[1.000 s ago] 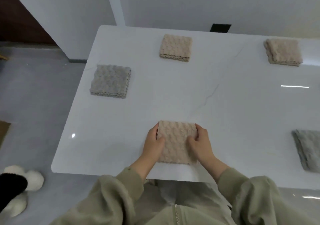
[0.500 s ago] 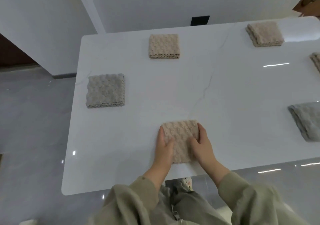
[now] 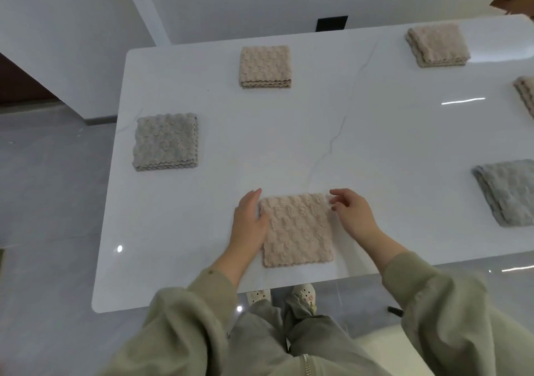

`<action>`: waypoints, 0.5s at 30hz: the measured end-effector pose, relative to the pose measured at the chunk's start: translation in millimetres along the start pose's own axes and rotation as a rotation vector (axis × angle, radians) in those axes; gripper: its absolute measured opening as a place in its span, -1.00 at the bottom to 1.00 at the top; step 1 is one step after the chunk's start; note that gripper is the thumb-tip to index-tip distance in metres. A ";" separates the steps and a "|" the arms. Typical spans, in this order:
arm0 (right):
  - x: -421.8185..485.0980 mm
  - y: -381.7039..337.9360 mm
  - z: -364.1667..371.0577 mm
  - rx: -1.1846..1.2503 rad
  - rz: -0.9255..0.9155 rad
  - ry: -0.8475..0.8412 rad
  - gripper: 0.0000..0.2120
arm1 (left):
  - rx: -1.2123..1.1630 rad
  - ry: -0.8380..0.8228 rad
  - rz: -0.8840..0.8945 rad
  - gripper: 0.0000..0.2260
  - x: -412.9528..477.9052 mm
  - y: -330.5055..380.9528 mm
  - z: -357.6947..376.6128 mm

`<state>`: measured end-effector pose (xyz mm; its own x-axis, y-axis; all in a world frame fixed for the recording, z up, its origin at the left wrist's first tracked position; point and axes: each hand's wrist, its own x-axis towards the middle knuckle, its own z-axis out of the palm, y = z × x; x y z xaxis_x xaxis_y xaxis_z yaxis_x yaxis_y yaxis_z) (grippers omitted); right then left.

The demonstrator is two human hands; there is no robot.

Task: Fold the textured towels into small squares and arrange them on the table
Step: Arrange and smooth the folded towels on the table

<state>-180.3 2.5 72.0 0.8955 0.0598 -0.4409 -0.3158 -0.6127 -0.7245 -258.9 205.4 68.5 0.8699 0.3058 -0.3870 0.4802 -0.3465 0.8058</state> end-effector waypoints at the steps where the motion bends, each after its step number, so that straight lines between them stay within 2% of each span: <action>1: 6.4 -1.0 -2.7 -0.071 -0.032 -0.060 -0.63 | 0.026 -0.027 0.009 -0.59 8.2 2.6 -0.2; 5: 22.2 -7.4 -2.7 -0.280 -0.157 -0.195 -0.61 | 0.095 -0.093 -0.010 -0.69 28.5 8.9 -0.2; 11: 32.2 -10.3 2.9 -0.463 -0.315 -0.208 -0.68 | 0.123 -0.099 -0.047 -0.78 36.4 4.9 0.5; 15: 34.4 -4.4 0.5 -0.596 -0.491 -0.191 -0.79 | 0.132 -0.097 -0.054 -0.81 39.2 3.6 0.0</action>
<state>-148.2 7.6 59.8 0.8026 0.5334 -0.2672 0.3702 -0.7965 -0.4781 -223.1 216.2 56.2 0.8461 0.2426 -0.4746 0.5316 -0.4472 0.7193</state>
